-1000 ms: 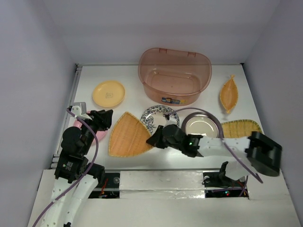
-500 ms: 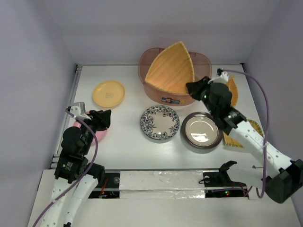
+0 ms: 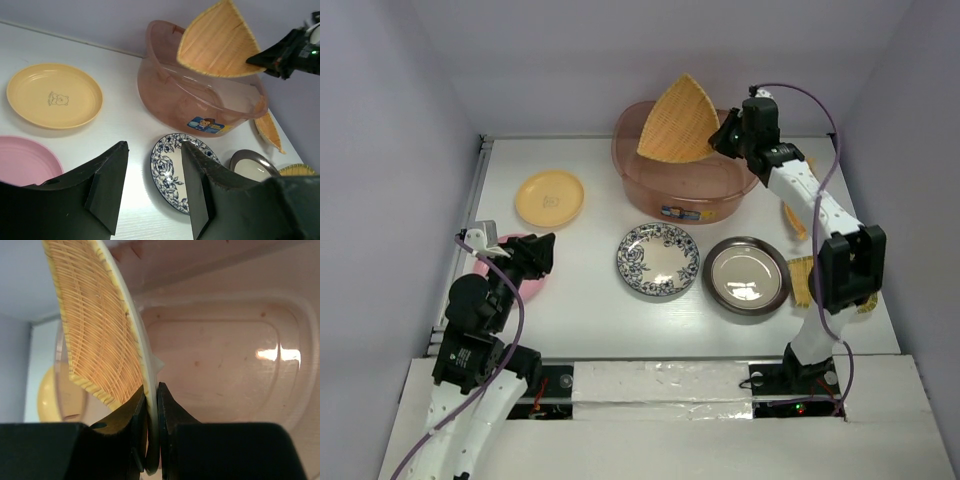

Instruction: Place the plates into the plastic bin on the countertop

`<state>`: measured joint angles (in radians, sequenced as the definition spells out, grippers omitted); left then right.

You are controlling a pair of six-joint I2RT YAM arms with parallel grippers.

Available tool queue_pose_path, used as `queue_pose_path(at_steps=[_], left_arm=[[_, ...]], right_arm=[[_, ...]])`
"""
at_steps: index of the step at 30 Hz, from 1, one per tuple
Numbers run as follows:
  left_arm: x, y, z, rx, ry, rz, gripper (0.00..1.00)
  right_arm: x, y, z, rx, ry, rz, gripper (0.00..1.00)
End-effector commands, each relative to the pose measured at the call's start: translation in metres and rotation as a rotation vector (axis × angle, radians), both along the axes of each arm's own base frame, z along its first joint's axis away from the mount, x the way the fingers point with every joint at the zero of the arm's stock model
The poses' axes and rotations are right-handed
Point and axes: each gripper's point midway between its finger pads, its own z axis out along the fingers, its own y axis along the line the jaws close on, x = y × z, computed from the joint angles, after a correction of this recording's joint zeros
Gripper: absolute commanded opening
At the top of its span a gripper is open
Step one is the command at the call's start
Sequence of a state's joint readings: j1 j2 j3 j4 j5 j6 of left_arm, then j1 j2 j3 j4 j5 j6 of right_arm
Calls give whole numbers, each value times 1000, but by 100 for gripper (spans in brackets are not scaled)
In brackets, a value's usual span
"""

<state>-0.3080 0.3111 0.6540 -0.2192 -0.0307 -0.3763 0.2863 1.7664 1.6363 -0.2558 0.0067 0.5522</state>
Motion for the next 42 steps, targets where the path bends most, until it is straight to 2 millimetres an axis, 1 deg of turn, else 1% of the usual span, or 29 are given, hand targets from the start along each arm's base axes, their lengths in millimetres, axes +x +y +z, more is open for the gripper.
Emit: queue_pose_path(at_steps=[1, 3, 4, 7, 8, 11, 12, 14, 15, 21, 23, 24, 25, 27, 28, 29, 30, 31, 32, 33, 35, 36, 37, 39, 40, 41, 42], left_arm=[[-4, -1, 20, -22, -61, -8, 44], [-5, -3, 19, -22, -60, -17, 44], [-5, -2, 20, -23, -62, -16, 44], [-5, -2, 21, -24, -65, -14, 44], [-5, -2, 21, -24, -65, -14, 44], [-5, -2, 21, -24, -65, -14, 44], [-5, -2, 21, -25, -67, -14, 44], [-5, -2, 21, -25, -67, -13, 44], [-5, -1, 20, -24, -64, -11, 44], [-5, -1, 21, -26, -65, -11, 45], [-5, -1, 20, -25, -64, -10, 45], [-5, -1, 21, -25, -64, -7, 45], [-5, -1, 20, -25, -62, -7, 45], [-5, 0, 21, -25, -62, -3, 45], [-5, 0, 20, -26, -60, -4, 45], [-5, 0, 21, -27, -62, 0, 45], [-5, 0, 21, -27, -63, -2, 45], [-5, 0, 20, -26, -60, -2, 45], [-5, 0, 21, -26, -62, -2, 45], [-5, 0, 20, -26, -60, -2, 45], [-5, 0, 20, -26, -59, 0, 45], [-4, 0, 20, -25, -57, 1, 45], [-4, 0, 20, -25, -56, 1, 45], [-4, 1, 20, -25, -57, 6, 45], [-4, 1, 20, -25, -56, 7, 45], [-4, 2, 20, -25, -57, 7, 45], [-4, 2, 20, -25, -56, 10, 44]], right_arm=[[11, 10, 18, 6, -26, 72, 0], [14, 16, 9, 3, 3, 101, 0], [17, 18, -5, -4, 31, 105, 0], [19, 21, -25, -6, 64, 117, 0], [21, 22, -37, -11, 89, 117, 0], [24, 22, -53, -24, 121, 116, 0], [27, 22, -63, -32, 140, 115, 2], [29, 19, -74, -52, 170, 104, 3], [30, 19, -83, -56, 185, 103, 6], [34, 14, -112, -102, 248, 83, 20], [34, 12, -121, -116, 265, 77, 21], [34, 10, -123, -121, 268, 69, 24], [34, 9, -124, -124, 267, 65, 33], [33, 6, -123, -131, 264, 51, 44], [32, 4, -119, -134, 257, 43, 53], [33, 4, -108, -129, 230, 38, 59], [33, -2, -107, -144, 224, 9, 70], [33, -4, -102, -145, 213, 2, 74], [32, -7, -98, -155, 207, -8, 75], [31, -8, -86, -154, 186, -13, 78], [30, -10, -71, -145, 144, -21, 79], [26, -11, -48, -130, 96, -22, 79], [22, -12, -45, -126, 87, -23, 80], [17, -10, -18, -92, 18, -16, 80], [5, -11, -1, -73, -19, -7, 78], [0, -2, 14, -53, -66, 14, 72], [-13, 16, 24, -38, -91, 60, 62]])
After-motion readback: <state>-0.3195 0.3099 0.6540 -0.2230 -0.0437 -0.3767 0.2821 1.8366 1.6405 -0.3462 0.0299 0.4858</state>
